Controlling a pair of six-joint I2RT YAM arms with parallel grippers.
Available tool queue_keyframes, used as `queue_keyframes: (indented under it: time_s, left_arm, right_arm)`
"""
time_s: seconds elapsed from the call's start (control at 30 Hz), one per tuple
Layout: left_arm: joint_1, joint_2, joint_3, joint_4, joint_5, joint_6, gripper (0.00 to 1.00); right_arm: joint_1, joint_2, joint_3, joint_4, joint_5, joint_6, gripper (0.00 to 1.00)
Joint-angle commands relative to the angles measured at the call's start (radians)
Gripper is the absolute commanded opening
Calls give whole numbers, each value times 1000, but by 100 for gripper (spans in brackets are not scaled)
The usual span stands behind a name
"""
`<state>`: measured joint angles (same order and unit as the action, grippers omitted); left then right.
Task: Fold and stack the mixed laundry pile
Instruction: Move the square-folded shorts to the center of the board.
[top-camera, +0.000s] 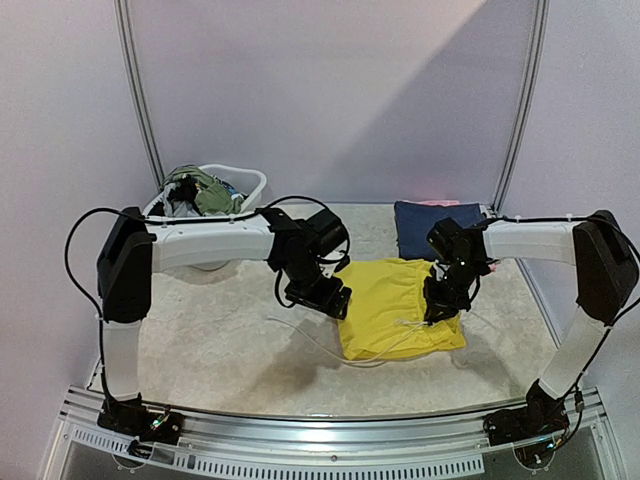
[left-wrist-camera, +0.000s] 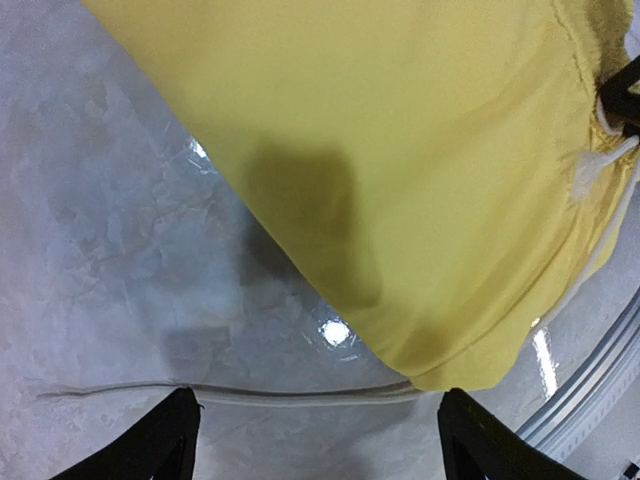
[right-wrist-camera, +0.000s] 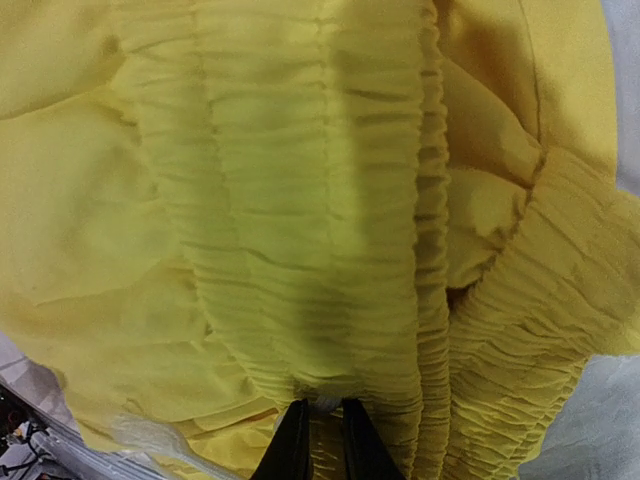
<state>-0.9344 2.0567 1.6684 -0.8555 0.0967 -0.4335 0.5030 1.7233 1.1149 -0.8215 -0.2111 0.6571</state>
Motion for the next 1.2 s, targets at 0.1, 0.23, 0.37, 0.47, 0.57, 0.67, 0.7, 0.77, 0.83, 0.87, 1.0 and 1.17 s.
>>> queue_keyframes:
  time_s: [0.1,0.23,0.37,0.47,0.57,0.67,0.7,0.77,0.83,0.87,1.0,1.17]
  left_arm:
    - [28,105,32,48,119,-36,80]
    - [32,152,49,81,174,-61,76]
    - [32,189,57,130,242,-97,65]
    - [32,196,48,166,275,-119,51]
    - [32,188,27,202,301,-137,36]
    - [32,183,10,222,317,-148,20]
    - [32,181,4,227,321,-151,15]
    - [32,175,-7,232,318,-155,6]
    - [35,167,-15,224,310,-152,0]
    - [38,158,-16,209,298,-146,0]
    - [73,88,-64,144,245,-100,0]
    - [164,-75,-233,89,185,8,0]
  right_arm:
    - [-1,37,-120,7,43,-21,12]
    - [-2,59,-141,33,29,-20,11]
    - [-2,67,-137,32,26,-19,11]
    - [-2,60,-133,26,22,-18,10]
    - [0,49,-137,30,9,-9,9]
    - [2,33,-146,49,-11,8,9]
    - [4,29,-150,55,-16,13,9]
    - [10,21,-157,64,-23,25,8]
    - [23,18,-160,68,-27,40,8]
    - [30,16,-160,68,-29,44,8]
    - [95,15,-142,73,-31,78,7]
    - [250,18,-40,59,-34,173,7]
